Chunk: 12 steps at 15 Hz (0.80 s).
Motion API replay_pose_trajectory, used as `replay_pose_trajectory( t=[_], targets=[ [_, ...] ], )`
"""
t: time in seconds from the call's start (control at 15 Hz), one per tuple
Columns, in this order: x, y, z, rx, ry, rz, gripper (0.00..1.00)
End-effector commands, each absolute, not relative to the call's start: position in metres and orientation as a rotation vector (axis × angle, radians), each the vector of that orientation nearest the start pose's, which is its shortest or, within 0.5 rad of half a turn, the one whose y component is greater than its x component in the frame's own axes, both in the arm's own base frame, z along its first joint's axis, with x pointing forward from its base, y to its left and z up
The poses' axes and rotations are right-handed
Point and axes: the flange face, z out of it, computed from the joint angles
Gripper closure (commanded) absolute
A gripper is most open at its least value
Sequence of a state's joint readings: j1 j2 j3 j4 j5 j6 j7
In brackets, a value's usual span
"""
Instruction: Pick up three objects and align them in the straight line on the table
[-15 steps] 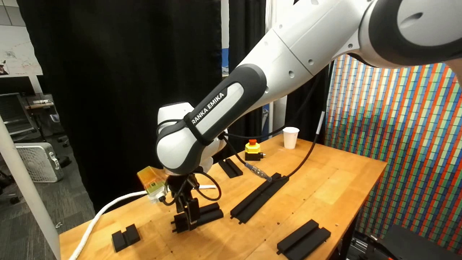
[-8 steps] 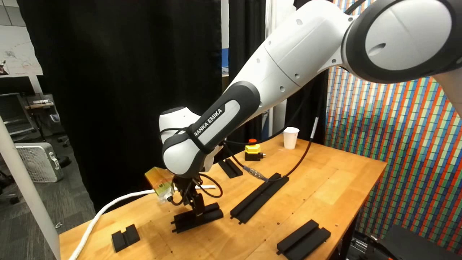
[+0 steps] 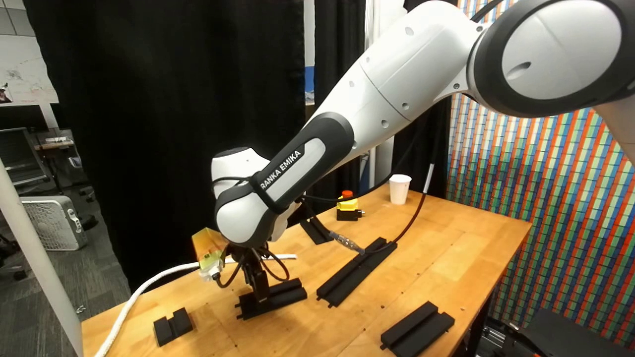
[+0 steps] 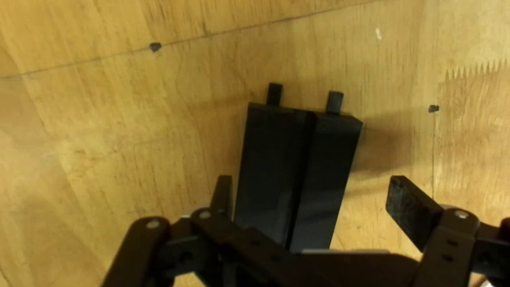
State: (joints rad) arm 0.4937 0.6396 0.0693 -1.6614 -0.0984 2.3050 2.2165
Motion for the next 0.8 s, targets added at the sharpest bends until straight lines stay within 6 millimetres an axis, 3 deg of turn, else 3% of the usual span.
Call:
replay_pose_trajectory(
  t=[0.0, 0.73],
  targets=[
    [0.581, 0.367, 0.246, -2.109, 2.316, -0.054, 0.00],
    [0.568, 0.364, 0.221, -2.115, 2.355, -0.046, 0.00]
  ],
)
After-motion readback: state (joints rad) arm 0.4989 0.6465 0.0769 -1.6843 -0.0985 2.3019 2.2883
